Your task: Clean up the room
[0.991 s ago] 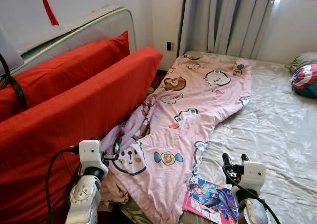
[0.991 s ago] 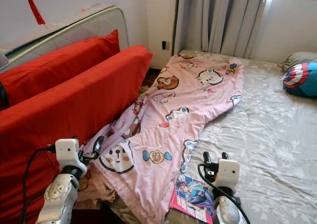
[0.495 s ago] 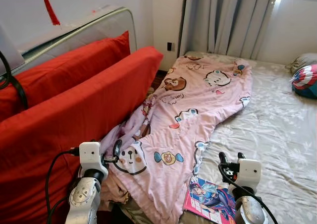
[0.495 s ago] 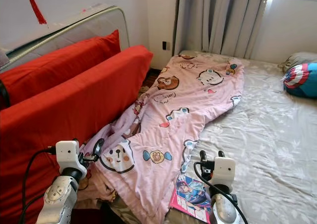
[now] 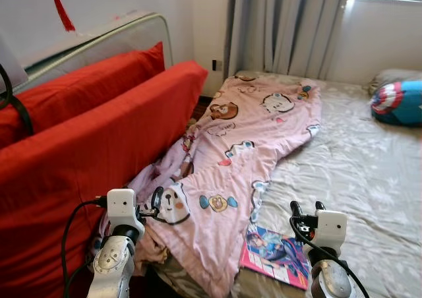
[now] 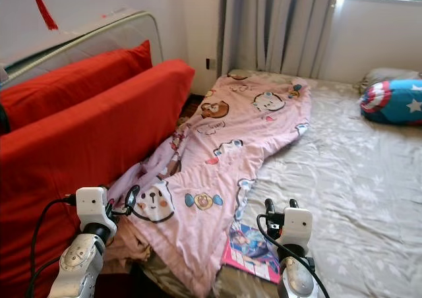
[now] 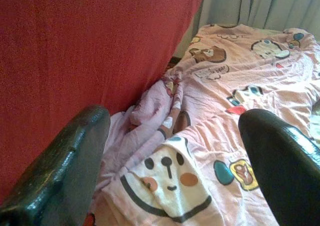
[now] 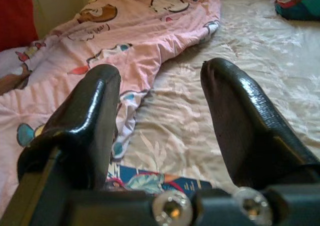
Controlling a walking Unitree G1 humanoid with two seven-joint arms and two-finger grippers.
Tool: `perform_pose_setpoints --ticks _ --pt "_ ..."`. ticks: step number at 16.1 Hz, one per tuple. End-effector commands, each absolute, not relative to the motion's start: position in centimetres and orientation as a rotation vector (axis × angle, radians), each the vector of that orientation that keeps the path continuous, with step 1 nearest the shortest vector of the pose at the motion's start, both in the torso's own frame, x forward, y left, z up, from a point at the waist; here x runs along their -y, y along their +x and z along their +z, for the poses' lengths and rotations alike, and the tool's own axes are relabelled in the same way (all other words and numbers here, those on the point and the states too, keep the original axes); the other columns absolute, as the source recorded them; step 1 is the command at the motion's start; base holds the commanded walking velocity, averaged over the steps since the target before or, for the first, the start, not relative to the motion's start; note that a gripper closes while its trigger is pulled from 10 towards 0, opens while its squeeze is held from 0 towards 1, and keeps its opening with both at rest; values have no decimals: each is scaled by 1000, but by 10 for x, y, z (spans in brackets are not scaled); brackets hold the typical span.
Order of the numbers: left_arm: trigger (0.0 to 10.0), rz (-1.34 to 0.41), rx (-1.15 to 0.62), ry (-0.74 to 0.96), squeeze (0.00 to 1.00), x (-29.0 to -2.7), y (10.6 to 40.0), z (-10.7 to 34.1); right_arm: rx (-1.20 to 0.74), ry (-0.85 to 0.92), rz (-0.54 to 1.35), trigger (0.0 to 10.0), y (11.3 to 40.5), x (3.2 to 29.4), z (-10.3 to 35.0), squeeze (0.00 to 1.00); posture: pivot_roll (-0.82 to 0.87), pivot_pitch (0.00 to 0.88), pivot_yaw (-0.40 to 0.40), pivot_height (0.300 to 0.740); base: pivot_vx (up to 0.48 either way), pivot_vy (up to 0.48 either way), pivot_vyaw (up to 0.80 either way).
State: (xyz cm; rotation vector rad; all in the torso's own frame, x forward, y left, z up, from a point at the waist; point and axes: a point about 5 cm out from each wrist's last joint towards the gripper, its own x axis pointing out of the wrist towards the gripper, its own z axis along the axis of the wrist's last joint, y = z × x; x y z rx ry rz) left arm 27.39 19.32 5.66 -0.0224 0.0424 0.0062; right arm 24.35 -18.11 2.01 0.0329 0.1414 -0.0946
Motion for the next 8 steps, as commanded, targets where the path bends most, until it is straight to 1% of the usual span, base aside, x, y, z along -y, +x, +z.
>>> perform_pose_setpoints --ticks 1,4,8 --pt "10000 9 -46 -3 0 -196 274 58 -165 28 -95 10000 246 179 20 0 -107 0 11 675 0 0 0" --pt "10000 10 -51 1 0 -197 274 58 -158 41 -76 10000 246 176 19 0 -106 0 12 655 0 0 0" --pt "10000 9 -56 4 0 -196 275 58 -164 36 -80 10000 247 176 20 0 -104 0 13 655 0 0 0"
